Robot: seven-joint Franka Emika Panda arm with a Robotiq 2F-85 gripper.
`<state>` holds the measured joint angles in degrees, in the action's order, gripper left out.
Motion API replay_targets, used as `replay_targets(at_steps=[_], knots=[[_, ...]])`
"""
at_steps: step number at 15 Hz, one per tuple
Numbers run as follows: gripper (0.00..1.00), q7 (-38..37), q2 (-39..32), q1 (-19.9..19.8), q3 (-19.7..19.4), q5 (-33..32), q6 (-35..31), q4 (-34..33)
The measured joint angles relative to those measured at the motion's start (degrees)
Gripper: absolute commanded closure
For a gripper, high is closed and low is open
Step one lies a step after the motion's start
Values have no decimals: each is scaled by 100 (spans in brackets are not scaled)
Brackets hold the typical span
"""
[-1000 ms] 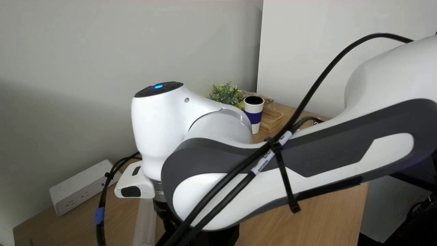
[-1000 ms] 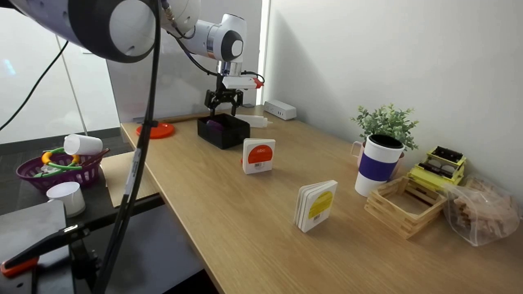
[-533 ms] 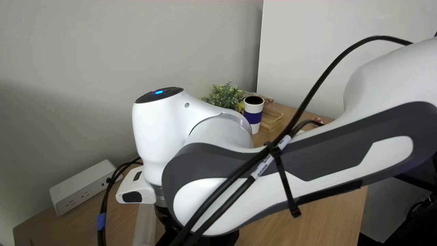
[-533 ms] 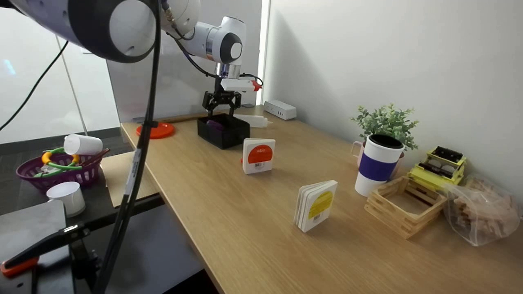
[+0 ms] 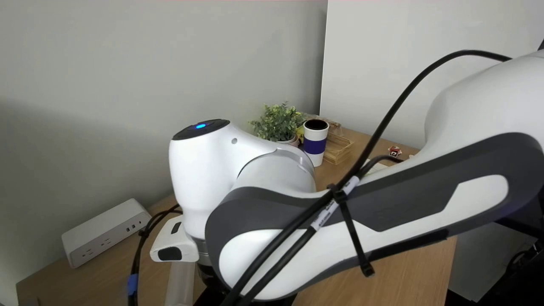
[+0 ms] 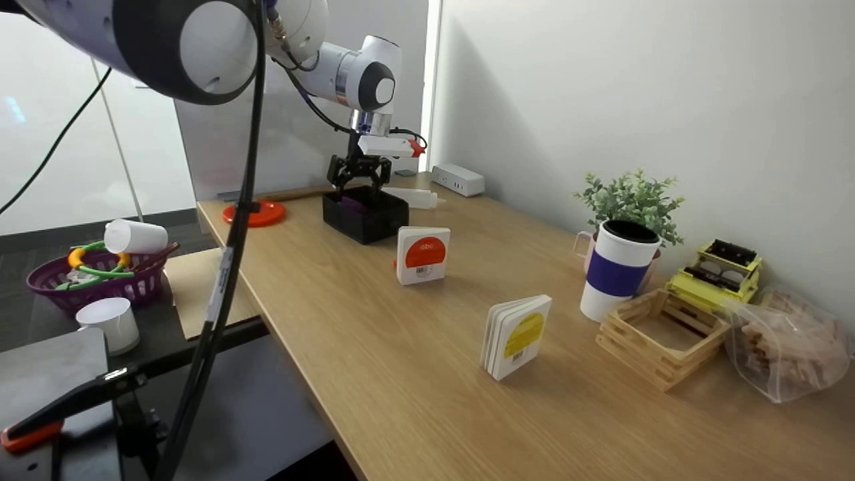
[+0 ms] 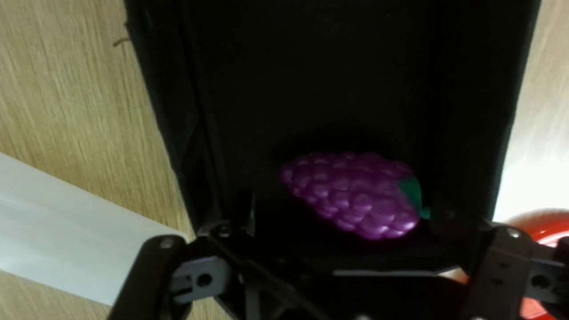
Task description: Remove the things from the black box and put them on the table
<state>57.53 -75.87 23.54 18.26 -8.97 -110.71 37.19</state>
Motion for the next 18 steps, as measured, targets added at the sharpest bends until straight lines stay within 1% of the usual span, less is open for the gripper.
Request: replay_targets(at_steps=[18], knots=[[0, 17, -79, -88, 3, 86, 2, 111]])
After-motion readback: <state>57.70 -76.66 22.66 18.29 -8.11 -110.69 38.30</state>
